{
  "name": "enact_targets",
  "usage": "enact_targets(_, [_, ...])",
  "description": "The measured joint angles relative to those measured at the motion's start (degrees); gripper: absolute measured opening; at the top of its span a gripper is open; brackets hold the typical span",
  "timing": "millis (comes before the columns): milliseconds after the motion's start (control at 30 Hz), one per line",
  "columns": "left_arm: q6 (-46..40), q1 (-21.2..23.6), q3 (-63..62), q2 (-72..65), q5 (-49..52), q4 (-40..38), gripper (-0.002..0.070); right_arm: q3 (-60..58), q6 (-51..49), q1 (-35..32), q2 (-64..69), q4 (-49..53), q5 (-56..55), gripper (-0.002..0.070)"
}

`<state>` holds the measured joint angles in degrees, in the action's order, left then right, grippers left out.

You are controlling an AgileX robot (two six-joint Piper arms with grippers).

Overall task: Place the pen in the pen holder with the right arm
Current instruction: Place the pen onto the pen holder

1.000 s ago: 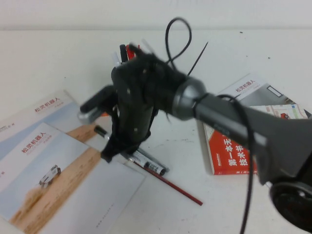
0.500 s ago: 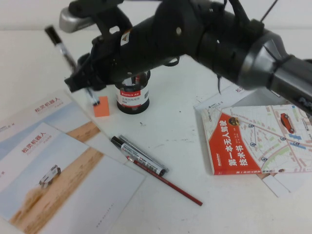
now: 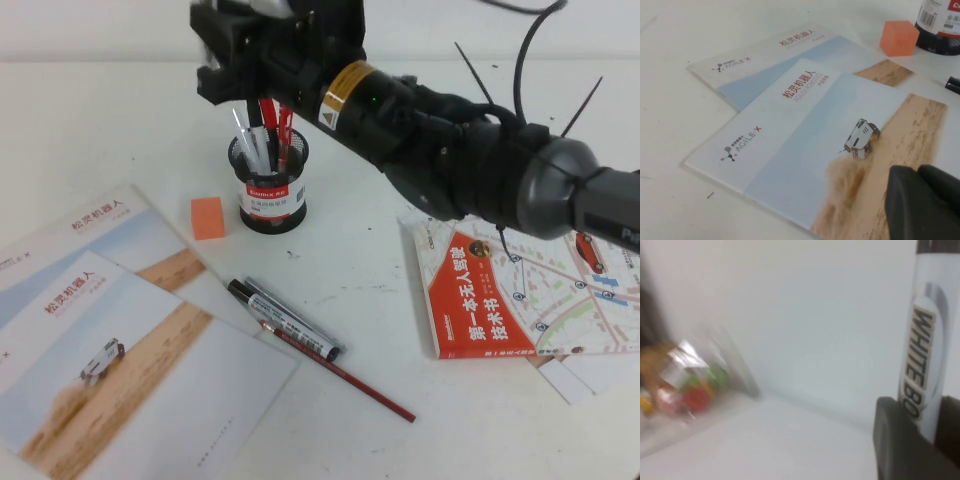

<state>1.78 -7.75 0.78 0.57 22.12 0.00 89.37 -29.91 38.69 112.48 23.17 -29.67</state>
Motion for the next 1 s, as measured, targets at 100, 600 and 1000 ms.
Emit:
enact_targets(100, [0.0,0.0,0.0,0.0,0.0,0.0,-0.0001,0.0,0.8,-0.81,2.18,2.68,-7.54,0.0114])
enact_targets(600, [0.0,0.0,0.0,0.0,0.0,0.0,-0.0001,-0.03,12.21,-4.55,12.94,-6.04,-5.86,0.0114])
enact_targets(1000, [0.0,0.0,0.0,0.0,0.0,0.0,-0.0001,-0.12,12.46,-4.92,14.11,-7.98,-5.5,0.0361])
